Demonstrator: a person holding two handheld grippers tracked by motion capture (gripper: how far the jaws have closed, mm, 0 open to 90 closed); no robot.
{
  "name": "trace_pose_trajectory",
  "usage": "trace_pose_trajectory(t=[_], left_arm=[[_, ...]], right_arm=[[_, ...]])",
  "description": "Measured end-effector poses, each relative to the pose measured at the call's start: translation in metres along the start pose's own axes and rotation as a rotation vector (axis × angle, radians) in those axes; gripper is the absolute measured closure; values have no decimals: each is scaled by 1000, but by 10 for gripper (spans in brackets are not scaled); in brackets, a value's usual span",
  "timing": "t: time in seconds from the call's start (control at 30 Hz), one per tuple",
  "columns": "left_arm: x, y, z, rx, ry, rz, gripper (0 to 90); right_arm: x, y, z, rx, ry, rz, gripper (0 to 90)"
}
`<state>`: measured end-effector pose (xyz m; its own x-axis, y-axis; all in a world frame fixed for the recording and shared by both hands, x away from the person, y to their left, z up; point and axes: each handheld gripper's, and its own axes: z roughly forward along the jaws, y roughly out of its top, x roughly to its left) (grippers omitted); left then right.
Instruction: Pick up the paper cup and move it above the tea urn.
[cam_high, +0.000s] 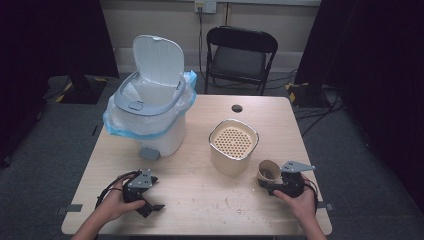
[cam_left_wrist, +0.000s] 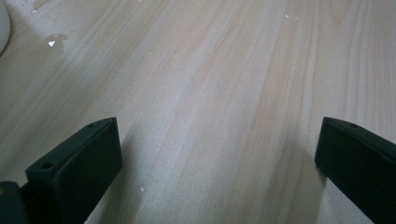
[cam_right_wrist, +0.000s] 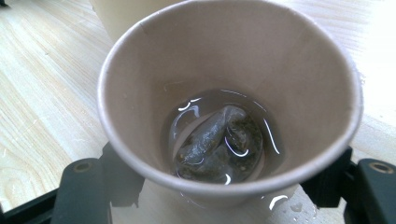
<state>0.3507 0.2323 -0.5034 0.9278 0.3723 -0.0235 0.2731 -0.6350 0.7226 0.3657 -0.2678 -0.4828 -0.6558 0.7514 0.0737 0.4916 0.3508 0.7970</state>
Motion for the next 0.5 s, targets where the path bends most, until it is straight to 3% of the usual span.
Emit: trace_pose_trajectory(t=[0.5], left_arm=[[0,0,0,0,0,-1,0]], right_arm=[[2,-8,0,-64,-9,22,285]])
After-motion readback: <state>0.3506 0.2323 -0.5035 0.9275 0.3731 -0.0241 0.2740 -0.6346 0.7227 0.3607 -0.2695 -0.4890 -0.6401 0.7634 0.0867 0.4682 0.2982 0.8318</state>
